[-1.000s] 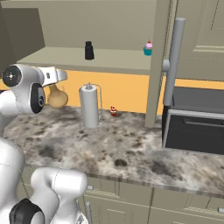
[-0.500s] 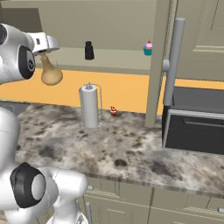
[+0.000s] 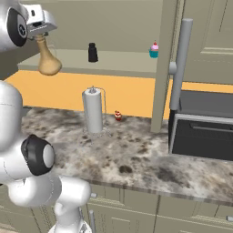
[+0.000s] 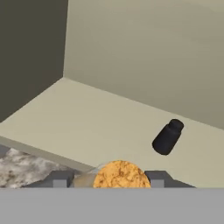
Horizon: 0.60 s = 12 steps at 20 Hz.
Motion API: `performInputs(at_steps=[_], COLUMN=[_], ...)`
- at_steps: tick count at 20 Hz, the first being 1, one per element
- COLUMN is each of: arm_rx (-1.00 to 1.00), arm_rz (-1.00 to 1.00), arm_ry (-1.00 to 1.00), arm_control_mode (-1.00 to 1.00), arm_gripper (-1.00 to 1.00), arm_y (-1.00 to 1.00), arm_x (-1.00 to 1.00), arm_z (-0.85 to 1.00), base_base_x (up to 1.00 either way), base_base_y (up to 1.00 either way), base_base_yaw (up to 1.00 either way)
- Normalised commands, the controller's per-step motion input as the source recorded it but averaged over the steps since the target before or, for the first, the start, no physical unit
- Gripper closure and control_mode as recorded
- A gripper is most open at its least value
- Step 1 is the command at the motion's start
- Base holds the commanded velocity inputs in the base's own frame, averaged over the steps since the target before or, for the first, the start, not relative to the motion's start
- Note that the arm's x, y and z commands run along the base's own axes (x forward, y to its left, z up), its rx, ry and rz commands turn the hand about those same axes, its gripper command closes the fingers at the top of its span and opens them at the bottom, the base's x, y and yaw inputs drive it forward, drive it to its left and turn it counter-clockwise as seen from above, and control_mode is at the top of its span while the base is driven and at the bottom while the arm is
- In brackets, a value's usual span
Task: Pick the shaker and oil and vinegar bottle from the counter and place them in the cabinet.
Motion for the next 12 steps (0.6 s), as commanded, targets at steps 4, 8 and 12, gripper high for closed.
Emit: performInputs(at_steps=[4, 8, 12], arm_rx=[-0.07, -0.01, 0.00], arm_rz=[0.00, -0.01, -0.01], arm_ry=[0.00, -0.06, -0.12], arm_control_mode=[-1.00, -1.00, -1.00], arm_gripper=[1.00, 1.00, 1.00], arm_y=[0.02, 0.03, 0.00], arm_x=[0.00, 0.12, 0.13], arm_z=[-0.05, 0.12, 0.15], base_base_x=[0.00, 0.00, 0.00], base_base_y=[0.00, 0.00, 0.00], base_base_yaw=[0.00, 0.00, 0.00])
